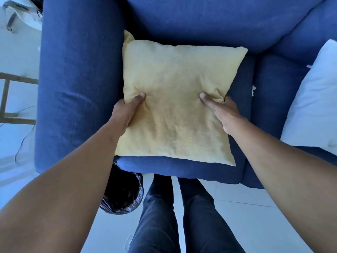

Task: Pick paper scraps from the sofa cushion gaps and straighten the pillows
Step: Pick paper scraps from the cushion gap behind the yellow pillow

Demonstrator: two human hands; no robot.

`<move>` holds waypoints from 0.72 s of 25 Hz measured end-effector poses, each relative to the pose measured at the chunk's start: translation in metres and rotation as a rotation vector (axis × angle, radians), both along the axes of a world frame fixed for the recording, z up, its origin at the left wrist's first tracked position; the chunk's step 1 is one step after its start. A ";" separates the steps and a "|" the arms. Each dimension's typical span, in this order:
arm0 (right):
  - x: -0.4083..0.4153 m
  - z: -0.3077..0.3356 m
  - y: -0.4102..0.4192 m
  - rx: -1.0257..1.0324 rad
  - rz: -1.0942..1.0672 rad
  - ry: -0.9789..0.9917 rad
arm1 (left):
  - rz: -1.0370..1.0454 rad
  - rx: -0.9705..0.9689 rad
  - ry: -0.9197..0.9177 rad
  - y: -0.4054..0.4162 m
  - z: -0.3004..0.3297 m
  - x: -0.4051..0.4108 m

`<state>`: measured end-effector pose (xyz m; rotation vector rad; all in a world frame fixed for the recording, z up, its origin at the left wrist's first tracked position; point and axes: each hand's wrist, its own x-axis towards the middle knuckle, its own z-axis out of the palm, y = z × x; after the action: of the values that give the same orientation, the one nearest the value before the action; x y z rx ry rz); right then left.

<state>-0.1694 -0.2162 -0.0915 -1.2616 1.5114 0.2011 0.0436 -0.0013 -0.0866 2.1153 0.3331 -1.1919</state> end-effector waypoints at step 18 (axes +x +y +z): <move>-0.081 0.007 -0.035 -0.229 -0.082 0.117 | -0.328 0.036 0.004 -0.063 -0.009 -0.089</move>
<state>-0.2509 -0.2516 -0.0850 -1.3841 1.7211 0.0492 -0.0454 -0.0644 -0.0953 2.2583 0.0064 -1.3809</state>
